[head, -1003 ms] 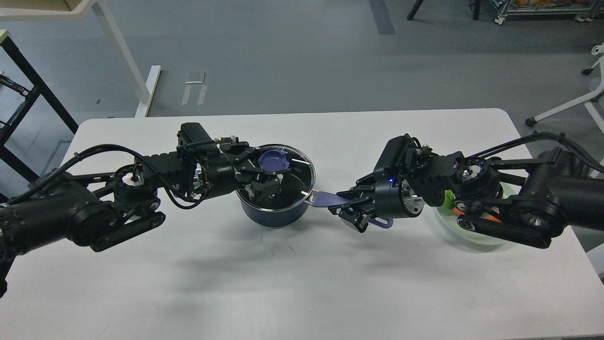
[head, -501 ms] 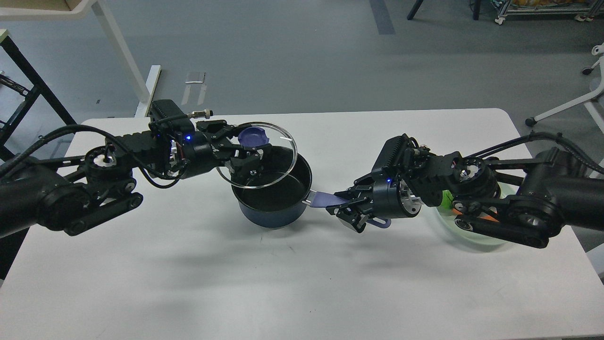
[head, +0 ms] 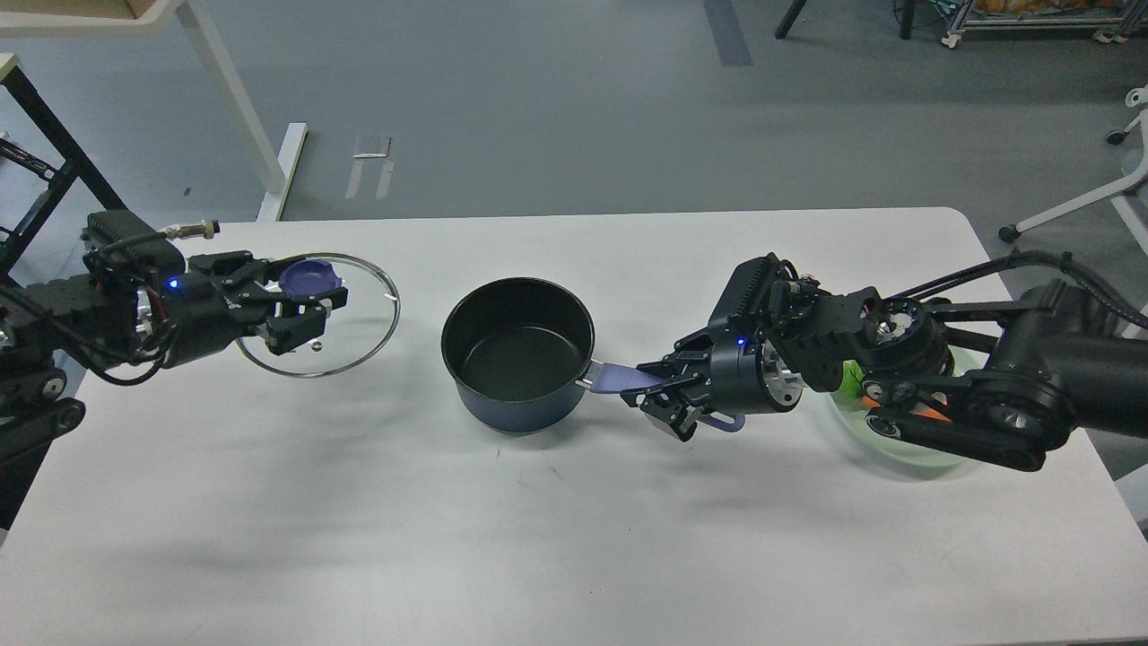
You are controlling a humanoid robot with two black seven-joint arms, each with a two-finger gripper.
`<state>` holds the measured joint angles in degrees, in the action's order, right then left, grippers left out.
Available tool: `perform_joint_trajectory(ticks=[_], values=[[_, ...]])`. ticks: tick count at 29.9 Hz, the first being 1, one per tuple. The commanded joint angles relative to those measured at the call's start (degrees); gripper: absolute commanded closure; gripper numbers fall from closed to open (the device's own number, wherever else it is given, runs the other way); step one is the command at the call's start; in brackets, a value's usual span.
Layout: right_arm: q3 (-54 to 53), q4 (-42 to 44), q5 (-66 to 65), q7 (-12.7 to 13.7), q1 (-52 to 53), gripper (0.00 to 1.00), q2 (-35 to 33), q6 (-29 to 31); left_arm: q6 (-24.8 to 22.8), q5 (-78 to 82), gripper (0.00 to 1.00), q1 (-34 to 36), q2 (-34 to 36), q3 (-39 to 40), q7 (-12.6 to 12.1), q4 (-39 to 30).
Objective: Open pot lid
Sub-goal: 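Lower the lid onto the table beside the pot and release it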
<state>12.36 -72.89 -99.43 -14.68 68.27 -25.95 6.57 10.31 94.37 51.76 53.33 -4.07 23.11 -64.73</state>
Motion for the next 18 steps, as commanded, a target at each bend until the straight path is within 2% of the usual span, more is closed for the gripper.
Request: perform_joint_trajectory(ticks=[1,10,18], values=[[0.1,-0.1,-0.1,0.0,0.0,0.72,-0.2,0.0,0.2,-2.3,0.48,-2.5,-0.2,-0.1,-0.3,1.2],[0.1,-0.1,0.0,0.0,0.4,0.72,-0.2,0.0,2.5,-3.1,0.47,-5.3,-4.4,-1.3,0.1,9.3],[0.1,-0.1,0.0,0.0,0.2,0.71,-0.2,0.0,2.9,-3.2,0.43,-6.0,-5.1,-2.4,0.0,9.7]])
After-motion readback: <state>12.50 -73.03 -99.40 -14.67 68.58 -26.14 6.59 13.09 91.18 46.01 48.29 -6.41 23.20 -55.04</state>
